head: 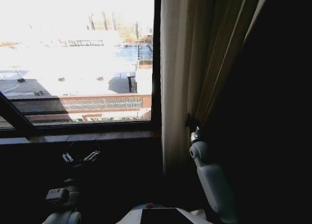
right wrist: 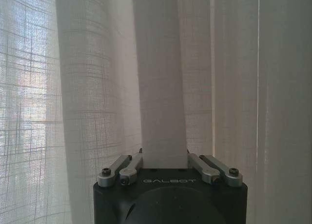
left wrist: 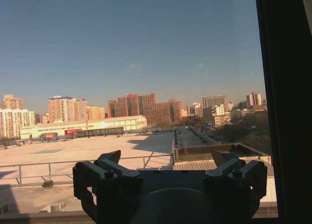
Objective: Open the curtains by pulling them apart, changing their state from closed to fully open.
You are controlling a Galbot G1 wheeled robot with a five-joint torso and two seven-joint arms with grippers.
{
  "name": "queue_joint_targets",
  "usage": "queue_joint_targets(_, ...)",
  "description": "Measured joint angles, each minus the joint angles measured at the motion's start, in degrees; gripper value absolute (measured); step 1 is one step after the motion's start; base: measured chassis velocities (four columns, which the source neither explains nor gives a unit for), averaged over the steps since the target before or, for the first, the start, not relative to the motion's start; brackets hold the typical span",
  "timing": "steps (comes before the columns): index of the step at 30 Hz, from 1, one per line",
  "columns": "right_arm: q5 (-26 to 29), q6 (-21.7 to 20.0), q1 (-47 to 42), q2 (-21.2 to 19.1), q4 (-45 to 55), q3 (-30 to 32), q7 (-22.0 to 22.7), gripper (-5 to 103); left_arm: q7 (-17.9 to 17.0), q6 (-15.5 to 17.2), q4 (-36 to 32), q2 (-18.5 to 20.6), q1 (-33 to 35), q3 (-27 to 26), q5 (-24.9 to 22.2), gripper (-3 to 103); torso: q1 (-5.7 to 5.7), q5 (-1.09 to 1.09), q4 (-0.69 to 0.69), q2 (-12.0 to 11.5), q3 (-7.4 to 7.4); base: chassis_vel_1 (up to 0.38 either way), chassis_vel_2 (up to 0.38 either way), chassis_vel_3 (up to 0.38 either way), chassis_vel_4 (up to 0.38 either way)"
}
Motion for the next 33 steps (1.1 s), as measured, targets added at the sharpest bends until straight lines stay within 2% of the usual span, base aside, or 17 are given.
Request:
queue_joint_targets(2,0.0,-0.1,-0.57,-0.2,0.6,-0.02,-0.22,35,0.0,0.0,0.06,0.0,-0.07,-0.05,-0.04,100,0.0,0.01,0.0,0.0,0.0,0.0,0.0,0.0,0.0)
queue_joint_targets(4,0.0,-0.13,-0.79,-0.26,0.8,-0.05,-0.27,35,0.0,0.0,0.11,0.0,-0.09,-0.05,-0.05,100,0.0,0.01,-0.01,0.0,0.0,0.0,0.0,0.0,0.0)
queue_joint_targets(8,0.0,-0.27,-1.89,-0.3,1.78,-0.24,-0.46,57,0.01,0.0,0.38,0.0,-0.21,0.13,-0.06,100,-0.01,0.02,0.0,0.0,-0.01,0.0,0.0,0.0,0.0)
queue_joint_targets(9,0.0,-0.27,-1.89,-0.3,1.78,-0.24,-0.46,57,0.01,0.0,0.38,0.0,-0.21,0.13,-0.06,100,-0.01,0.02,0.0,0.0,-0.01,0.0,0.0,0.0,0.0)
queue_joint_targets(11,0.0,-0.31,-2.61,-0.35,2.52,-0.35,-0.51,68,0.01,0.0,0.49,0.0,-0.38,0.21,-0.04,100,0.0,0.0,0.0,0.0,0.0,0.0,0.0,0.0,0.0)
queue_joint_targets(14,0.0,-0.38,-3.7,-0.42,3.43,-0.48,-0.59,73,0.01,-0.01,0.57,0.0,-0.44,0.28,-0.04,100,0.0,0.0,0.0,0.0,0.0,0.0,0.0,0.0,0.0)
queue_joint_targets(18,0.04,-1.36,-9.08,-0.5,8.28,-1.32,-1.62,94,0.04,-0.17,1.04,0.0,-0.54,0.36,-0.03,100,-0.01,0.02,0.0,0.01,-0.01,0.0,0.0,0.0,0.0)
queue_joint_targets(23,-0.15,-1.57,-14.25,0.65,13.8,-3.17,-1.87,99,0.05,-0.39,1.43,0.0,-0.56,0.38,-0.04,100,-0.01,0.01,-0.01,0.01,-0.01,0.0,0.0,0.0,0.0)
queue_joint_targets(33,-3.04,-1.42,-18.4,1.91,18.56,-4.45,-2.32,100,0.05,-0.53,1.53,0.0,-0.62,0.52,-0.04,100,-0.01,0.01,0.0,0.0,-0.01,0.0,0.0,0.0,0.0)
